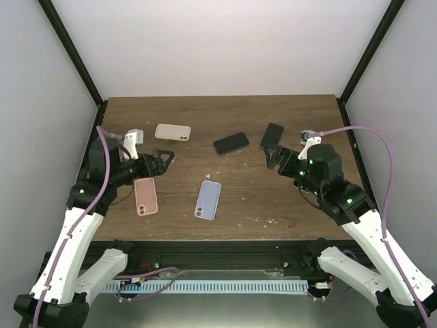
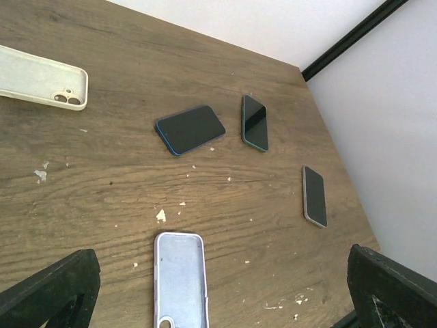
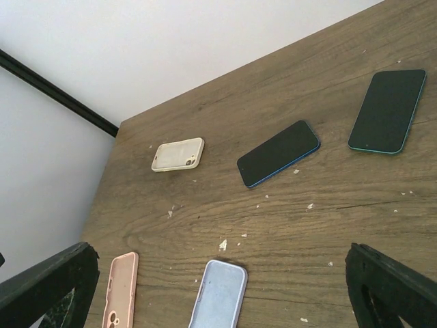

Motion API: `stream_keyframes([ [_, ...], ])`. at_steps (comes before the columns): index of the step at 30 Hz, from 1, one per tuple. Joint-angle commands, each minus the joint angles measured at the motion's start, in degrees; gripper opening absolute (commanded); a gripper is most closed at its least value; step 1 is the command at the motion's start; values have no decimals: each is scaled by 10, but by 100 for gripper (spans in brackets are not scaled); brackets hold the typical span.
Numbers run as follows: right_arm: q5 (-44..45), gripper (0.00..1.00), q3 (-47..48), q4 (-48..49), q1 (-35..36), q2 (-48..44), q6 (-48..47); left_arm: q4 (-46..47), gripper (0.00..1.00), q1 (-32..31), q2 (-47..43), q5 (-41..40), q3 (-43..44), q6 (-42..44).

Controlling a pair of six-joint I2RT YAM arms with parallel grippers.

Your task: Put the phone into the phone case

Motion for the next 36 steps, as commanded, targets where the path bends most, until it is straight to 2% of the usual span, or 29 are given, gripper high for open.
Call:
stream_keyframes([
  [1,1,100,-5,-2,4,-7,11,6,100,2,-2,-5,-2,2],
  [6,-1,100,-9,5,4,-17,2,14,100,2,-2,-25,-11,-8],
  [11,30,100,-14,17,4,-17,-15,-3,99,2,39,-29,-15,-3],
  [17,153,100,6,-36,-6,91,-41,-14,85,2,143,7,-28,-13],
  [20,174,100,17,-52,-48,155,-50,-9,77,1,198,28,-32,-10],
  [25,177,93,18,-47,-130,228,-64,38,73,-4,242,50,-62,-32],
  [28,150,79,6,-25,-188,258,-89,80,72,-15,258,68,-92,-50],
  [30,123,74,-10,2,-225,275,-105,98,72,-27,273,59,-104,-53],
  [36,59,73,-20,35,-304,349,-127,146,70,-60,333,60,-130,-66],
])
